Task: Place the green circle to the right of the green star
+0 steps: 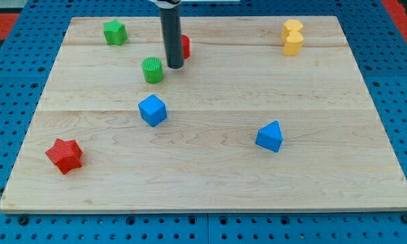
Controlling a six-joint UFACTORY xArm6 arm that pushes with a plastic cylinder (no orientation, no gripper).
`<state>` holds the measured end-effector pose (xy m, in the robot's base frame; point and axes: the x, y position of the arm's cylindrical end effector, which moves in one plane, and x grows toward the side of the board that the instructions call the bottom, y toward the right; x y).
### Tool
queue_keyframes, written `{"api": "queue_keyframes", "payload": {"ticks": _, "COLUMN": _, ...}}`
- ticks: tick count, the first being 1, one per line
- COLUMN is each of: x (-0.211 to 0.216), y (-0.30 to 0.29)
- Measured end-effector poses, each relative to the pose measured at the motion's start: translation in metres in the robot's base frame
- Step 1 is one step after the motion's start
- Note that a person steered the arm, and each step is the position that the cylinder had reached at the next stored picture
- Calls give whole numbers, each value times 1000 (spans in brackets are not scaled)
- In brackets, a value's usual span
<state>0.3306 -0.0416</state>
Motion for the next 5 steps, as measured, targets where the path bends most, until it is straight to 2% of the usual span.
{"api": "queue_keyframes", "payload": {"ticks": 1, "x": 12, "y": 12}}
{"api": "queue_keyframes", "payload": {"ticks": 2, "x": 37, "y": -7}}
{"api": "queue_keyframes", "payload": {"ticks": 3, "x": 40, "y": -96}}
{"api": "queue_keyframes", "payload": {"ticks": 5, "x": -4, "y": -114}}
